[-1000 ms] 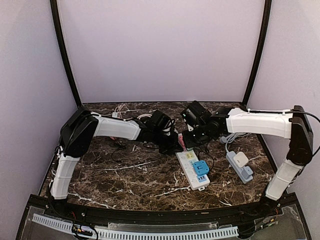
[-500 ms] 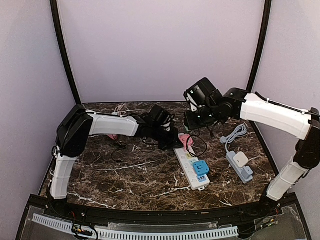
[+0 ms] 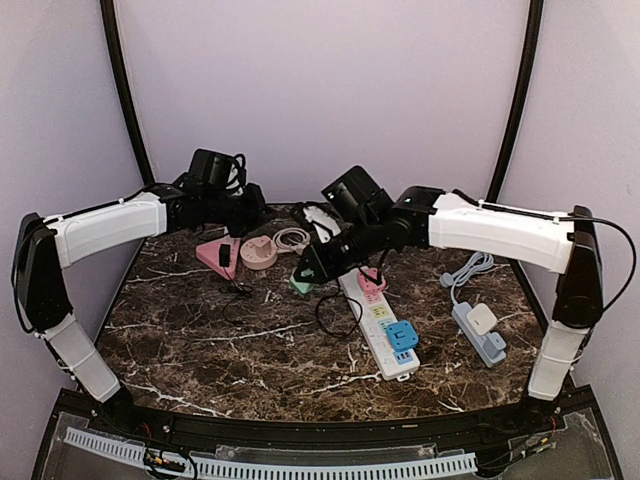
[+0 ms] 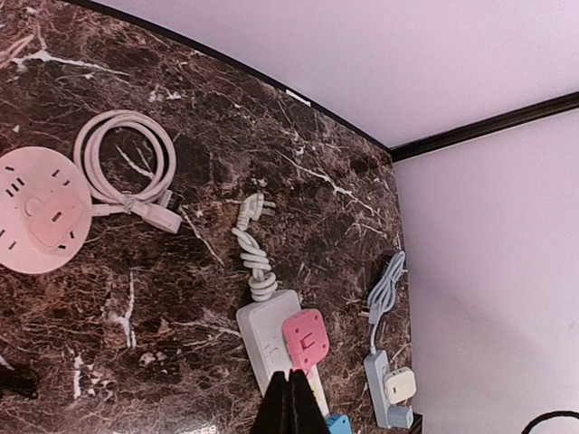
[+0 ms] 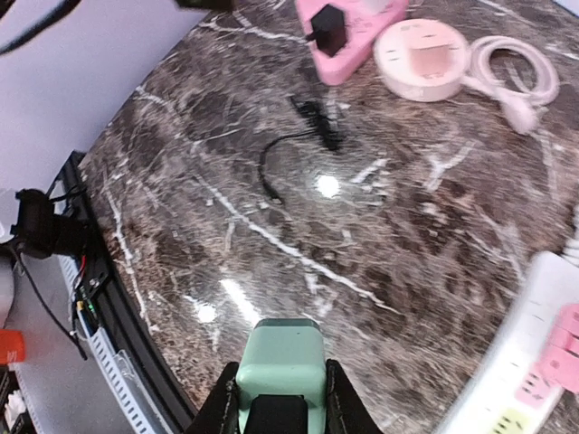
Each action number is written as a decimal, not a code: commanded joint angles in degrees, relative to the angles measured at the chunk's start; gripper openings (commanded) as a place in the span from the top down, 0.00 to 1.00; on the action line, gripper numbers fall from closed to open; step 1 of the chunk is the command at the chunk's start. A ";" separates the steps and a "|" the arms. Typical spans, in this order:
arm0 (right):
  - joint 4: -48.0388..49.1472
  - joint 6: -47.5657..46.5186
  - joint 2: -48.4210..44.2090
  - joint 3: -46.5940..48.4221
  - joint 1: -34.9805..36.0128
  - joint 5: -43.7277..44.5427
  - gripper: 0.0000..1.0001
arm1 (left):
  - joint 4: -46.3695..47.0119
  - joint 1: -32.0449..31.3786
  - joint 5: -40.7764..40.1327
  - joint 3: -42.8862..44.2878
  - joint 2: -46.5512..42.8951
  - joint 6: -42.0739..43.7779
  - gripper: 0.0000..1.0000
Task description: Pull the plug off the socket
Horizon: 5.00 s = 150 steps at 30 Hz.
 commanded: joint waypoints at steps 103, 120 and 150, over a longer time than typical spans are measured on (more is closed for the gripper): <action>14.86 7.87 -21.95 -52.80 -22.52 -18.08 0.31 | 5.40 -19.14 22.85 17.72 35.82 2.11 0.94; 12.46 8.96 -22.41 -49.06 -22.44 -19.94 0.50 | -1.01 -19.21 19.77 19.84 36.84 4.08 0.94; 15.98 10.73 -18.25 -50.04 -22.47 -22.83 0.80 | -0.80 -20.67 20.40 23.61 39.22 3.88 0.95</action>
